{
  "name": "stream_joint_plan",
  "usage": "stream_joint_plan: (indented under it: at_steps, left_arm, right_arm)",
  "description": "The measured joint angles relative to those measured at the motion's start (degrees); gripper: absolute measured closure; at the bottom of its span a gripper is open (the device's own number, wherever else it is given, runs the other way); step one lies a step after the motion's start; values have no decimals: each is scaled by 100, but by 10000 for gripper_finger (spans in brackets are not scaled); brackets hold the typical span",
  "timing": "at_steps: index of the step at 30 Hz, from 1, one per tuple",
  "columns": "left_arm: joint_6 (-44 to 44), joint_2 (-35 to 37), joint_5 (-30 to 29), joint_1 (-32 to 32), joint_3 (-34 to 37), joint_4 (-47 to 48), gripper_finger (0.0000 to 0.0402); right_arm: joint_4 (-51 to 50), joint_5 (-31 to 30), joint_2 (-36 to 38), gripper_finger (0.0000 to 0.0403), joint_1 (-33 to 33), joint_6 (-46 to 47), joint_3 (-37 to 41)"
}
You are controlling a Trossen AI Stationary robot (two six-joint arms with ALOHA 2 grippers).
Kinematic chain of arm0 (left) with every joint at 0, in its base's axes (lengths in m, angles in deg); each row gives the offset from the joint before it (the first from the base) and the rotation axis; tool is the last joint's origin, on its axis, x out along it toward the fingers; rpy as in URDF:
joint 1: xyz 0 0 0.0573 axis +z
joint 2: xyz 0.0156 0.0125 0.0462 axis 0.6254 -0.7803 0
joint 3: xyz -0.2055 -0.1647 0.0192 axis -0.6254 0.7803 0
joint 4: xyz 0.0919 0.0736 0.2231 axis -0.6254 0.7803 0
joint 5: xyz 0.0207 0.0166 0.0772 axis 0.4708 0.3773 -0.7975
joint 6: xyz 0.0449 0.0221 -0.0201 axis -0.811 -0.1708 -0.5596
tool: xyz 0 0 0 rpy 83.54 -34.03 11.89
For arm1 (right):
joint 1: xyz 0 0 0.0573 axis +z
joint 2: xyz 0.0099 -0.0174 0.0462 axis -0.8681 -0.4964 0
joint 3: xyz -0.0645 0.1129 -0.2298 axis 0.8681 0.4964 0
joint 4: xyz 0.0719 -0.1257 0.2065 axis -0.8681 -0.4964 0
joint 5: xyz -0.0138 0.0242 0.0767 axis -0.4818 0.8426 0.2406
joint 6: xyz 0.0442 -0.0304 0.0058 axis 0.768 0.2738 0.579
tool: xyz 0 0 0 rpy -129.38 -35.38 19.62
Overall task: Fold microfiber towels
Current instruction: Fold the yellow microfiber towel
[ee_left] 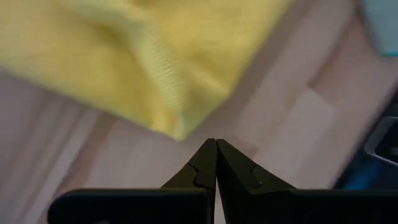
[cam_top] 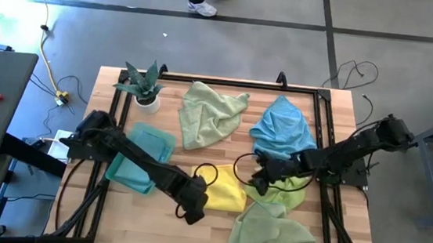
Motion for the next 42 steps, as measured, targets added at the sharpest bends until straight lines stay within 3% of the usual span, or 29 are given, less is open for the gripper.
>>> stream_joint_plan:
  at_steps: [8, 13, 21, 29, 35, 42]
  left_arm:
    - [-584, 239, 796, 290, -13, -587, 401]
    - [-772, 341, 730, 414, -15, -850, 401]
    - [-945, 334, 729, 620, -8, -938, 401]
    - [-939, 332, 746, 796, -8, -917, 401]
    - [-883, 330, 750, 882, -8, -905, 401]
    - [-879, 328, 725, 906, -8, -906, 401]
  right_arm:
    - [416, 622, -345, 194, -97, 508, 108]
    - [919, 595, -906, 187, -214, 497, 102]
    - [2121, 1185, -1764, 187, -385, 509, 100]
    - [2608, 1476, -2083, 188, -330, 385, 65]
    - [2536, 1856, -2053, 210, -243, 385, 69]
    - [2504, 1837, -2039, 262, -21, 269, 28]
